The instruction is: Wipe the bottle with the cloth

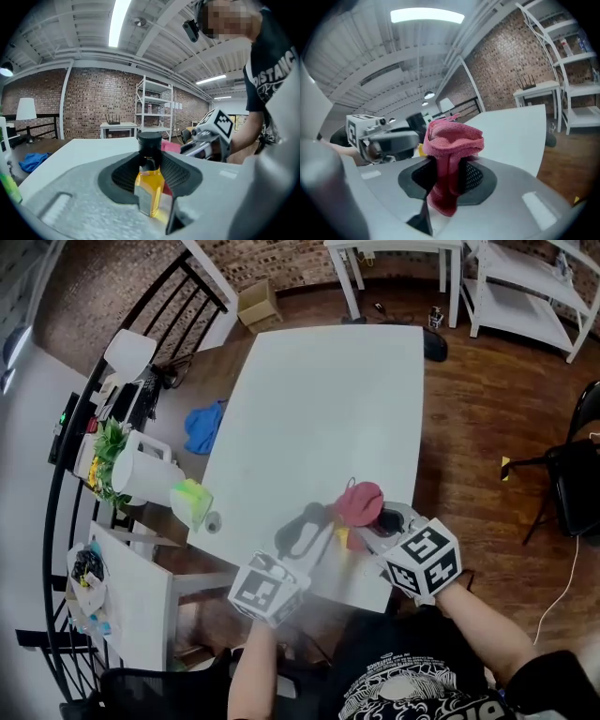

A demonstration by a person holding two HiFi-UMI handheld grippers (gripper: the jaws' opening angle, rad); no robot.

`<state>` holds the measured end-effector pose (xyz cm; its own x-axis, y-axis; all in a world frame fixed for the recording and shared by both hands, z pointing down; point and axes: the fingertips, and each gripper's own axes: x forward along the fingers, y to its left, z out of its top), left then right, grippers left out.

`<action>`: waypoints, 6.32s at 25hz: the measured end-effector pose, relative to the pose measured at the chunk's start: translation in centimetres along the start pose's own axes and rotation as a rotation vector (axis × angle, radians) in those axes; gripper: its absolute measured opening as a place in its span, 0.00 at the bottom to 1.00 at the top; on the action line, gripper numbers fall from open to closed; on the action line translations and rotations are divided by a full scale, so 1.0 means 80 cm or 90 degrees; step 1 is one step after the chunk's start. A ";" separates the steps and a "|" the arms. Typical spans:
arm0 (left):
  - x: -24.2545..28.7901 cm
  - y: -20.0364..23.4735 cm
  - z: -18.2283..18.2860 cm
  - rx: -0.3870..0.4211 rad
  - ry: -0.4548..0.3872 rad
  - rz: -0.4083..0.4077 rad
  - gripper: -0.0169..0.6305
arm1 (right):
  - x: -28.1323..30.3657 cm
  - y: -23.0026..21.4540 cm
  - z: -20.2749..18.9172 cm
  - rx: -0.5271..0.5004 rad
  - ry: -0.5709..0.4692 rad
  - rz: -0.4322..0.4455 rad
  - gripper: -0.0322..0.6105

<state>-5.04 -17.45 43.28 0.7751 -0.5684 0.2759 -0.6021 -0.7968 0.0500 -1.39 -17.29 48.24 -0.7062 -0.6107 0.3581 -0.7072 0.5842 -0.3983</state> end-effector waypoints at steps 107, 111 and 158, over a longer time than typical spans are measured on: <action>-0.053 0.054 -0.035 -0.108 -0.008 0.256 0.24 | 0.128 0.130 0.077 -0.425 0.466 0.545 0.20; -0.057 0.052 -0.052 -0.128 -0.001 0.260 0.24 | 0.112 0.130 0.044 -0.459 0.604 0.588 0.20; -0.051 0.042 -0.022 -0.117 -0.080 0.216 0.24 | 0.167 0.044 0.137 -0.353 0.207 0.278 0.20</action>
<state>-10.55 -17.43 44.02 0.5375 -0.8220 0.1880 -0.8428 -0.5166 0.1507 -12.93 -29.25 42.40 -0.8389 -0.1259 0.5295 -0.2150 0.9704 -0.1099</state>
